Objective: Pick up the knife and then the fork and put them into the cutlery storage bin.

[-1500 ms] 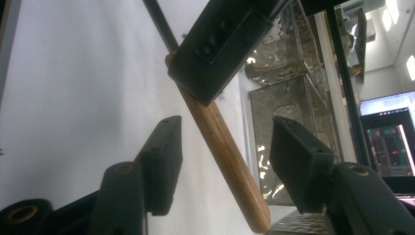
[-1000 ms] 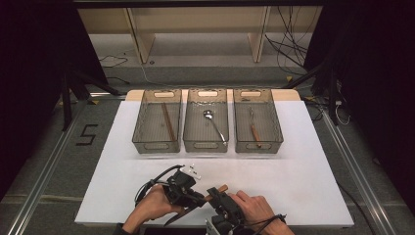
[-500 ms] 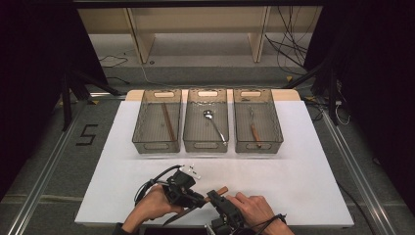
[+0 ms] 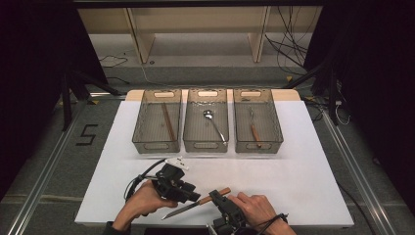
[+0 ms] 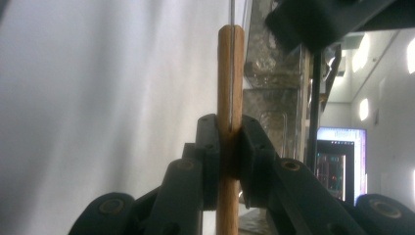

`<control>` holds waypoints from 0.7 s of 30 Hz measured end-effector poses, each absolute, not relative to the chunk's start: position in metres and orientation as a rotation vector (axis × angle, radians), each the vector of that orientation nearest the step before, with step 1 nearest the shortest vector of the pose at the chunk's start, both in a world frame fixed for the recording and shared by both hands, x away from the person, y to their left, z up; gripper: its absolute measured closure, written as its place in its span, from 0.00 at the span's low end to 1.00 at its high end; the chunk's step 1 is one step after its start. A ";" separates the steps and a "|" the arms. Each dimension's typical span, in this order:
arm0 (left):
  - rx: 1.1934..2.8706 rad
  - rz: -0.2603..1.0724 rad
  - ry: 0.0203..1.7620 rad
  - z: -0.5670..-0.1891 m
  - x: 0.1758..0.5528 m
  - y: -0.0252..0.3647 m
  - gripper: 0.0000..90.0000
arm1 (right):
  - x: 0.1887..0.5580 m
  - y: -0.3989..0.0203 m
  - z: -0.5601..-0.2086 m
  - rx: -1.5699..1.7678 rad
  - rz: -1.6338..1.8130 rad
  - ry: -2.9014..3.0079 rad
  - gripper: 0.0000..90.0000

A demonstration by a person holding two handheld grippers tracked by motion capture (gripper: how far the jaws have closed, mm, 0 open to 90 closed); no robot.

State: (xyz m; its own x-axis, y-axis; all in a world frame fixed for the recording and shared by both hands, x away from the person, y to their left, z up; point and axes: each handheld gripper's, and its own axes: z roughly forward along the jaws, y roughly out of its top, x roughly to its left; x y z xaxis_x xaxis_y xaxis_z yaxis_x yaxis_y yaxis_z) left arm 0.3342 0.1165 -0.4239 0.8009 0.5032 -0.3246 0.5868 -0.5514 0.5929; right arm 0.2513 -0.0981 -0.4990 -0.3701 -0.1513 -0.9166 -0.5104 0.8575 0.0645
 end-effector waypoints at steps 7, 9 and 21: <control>2.154 -0.056 0.883 -0.413 0.340 0.137 0.45 | 0.255 -0.104 -0.495 -0.456 0.403 1.956 0.90; 2.131 -0.020 0.905 -0.411 0.342 0.144 0.41 | 0.255 -0.105 -0.494 -0.450 0.401 1.959 0.90; 2.017 0.172 1.016 -0.403 0.348 0.183 0.33 | 0.264 -0.120 -0.478 -0.395 0.428 1.950 0.90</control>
